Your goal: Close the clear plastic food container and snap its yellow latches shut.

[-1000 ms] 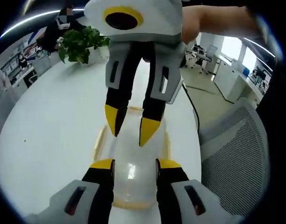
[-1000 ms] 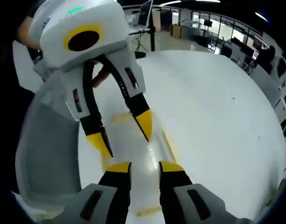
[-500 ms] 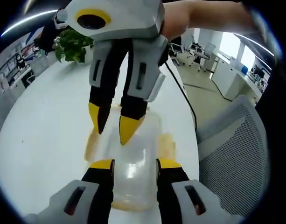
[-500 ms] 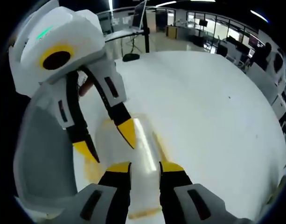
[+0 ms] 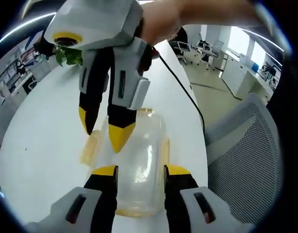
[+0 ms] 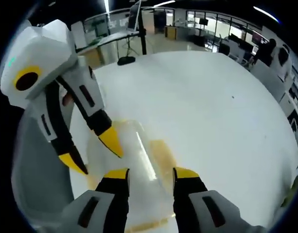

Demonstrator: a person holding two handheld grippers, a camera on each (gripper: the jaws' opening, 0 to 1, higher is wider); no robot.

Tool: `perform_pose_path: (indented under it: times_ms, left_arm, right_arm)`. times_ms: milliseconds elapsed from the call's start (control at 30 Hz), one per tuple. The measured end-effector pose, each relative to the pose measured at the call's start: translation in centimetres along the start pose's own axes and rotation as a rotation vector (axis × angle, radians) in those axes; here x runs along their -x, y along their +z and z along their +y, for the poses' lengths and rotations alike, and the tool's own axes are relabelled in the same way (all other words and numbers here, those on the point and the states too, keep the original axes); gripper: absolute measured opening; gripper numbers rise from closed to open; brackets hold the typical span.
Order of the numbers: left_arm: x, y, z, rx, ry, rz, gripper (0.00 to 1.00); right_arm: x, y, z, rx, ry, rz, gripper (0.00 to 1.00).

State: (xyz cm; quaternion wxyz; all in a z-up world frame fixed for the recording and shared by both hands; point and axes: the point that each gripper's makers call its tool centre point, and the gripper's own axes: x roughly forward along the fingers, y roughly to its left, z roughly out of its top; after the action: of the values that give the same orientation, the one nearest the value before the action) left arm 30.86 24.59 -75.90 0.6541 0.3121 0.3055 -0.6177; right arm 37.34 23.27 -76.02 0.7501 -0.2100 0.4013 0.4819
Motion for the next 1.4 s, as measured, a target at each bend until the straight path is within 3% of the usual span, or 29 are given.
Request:
perform_pose_path:
  times_ms: [667,800,833,1000,1400]
  left_arm:
    - [0.0,0.2,-0.1,0.008,0.008,0.005,0.40]
    - [-0.2,0.2,-0.4,-0.023,0.011,0.025,0.41]
    - [-0.3,0.2,-0.3,-0.066,0.021,0.033,0.42]
    - [-0.5,0.1,-0.5,-0.068,0.038,0.048,0.44]
    - [-0.8,0.1,-0.3,-0.075,0.058,0.055,0.44]
  right_arm:
    - [-0.1,0.6,0.6,-0.005,0.071,-0.007,0.37]
    - [-0.3,0.5,0.7,-0.002,0.095,0.007,0.37]
    - [-0.4,0.4,0.7,-0.003,0.101,0.014,0.37]
    - [-0.9,-0.4,0.7,0.009,0.126,0.051,0.36]
    - [-1.0,-0.3,0.8,0.002,0.172,0.071,0.36]
